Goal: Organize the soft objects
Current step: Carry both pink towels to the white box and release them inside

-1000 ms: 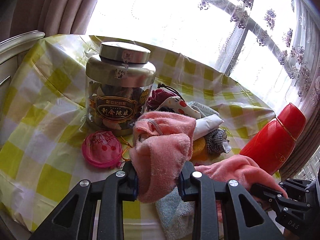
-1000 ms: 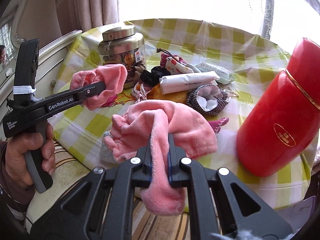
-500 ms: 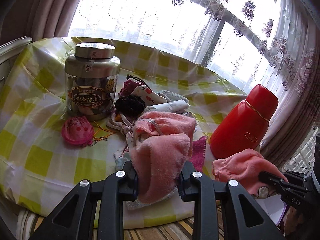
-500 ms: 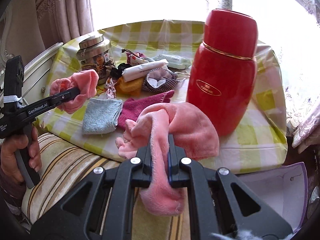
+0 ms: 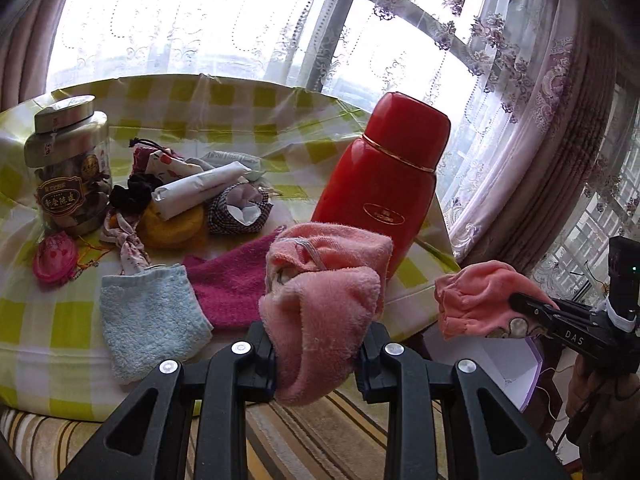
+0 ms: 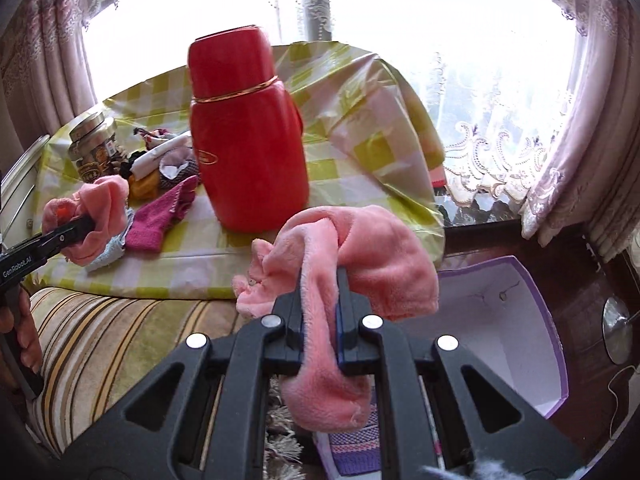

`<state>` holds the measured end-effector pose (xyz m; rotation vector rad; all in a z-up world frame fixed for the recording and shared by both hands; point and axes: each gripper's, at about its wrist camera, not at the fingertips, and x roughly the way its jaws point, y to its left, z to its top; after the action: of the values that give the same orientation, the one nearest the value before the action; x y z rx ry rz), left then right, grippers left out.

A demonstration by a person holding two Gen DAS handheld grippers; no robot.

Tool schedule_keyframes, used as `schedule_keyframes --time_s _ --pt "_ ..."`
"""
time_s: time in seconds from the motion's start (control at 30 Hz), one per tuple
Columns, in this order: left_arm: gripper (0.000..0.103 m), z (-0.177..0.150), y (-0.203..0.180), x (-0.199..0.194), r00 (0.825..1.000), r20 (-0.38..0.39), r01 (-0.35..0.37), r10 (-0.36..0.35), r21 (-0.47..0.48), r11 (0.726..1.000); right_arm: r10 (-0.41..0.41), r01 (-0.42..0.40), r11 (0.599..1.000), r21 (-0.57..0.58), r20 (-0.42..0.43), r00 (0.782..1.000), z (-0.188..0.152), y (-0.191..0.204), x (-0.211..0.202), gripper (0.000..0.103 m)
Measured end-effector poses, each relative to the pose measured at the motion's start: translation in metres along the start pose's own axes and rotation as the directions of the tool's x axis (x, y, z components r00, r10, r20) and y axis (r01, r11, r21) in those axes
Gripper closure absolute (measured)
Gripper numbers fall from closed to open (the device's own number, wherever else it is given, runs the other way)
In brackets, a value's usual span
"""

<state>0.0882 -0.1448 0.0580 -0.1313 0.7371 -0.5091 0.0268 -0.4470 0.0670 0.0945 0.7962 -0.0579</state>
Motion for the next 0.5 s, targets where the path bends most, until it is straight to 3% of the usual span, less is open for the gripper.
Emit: schedule_keyframes --time_s 0.3,0.5 --pt "0.073 0.000 -0.078 0.035 0.990 -0.093 0.111 -0.102 0.107 0.988 -0.153 0.153 0.986 0.072 -0.006 0.988 -0.013 -0.059 -0.006 0.090" --pt "0.073 -0.004 -0.122 0.059 0.977 -0.155 0.173 -0.149 0.157 0.972 -0.214 0.214 0.971 0.105 -0.016 0.977 -0.021 -0.084 -0.008 0.090"
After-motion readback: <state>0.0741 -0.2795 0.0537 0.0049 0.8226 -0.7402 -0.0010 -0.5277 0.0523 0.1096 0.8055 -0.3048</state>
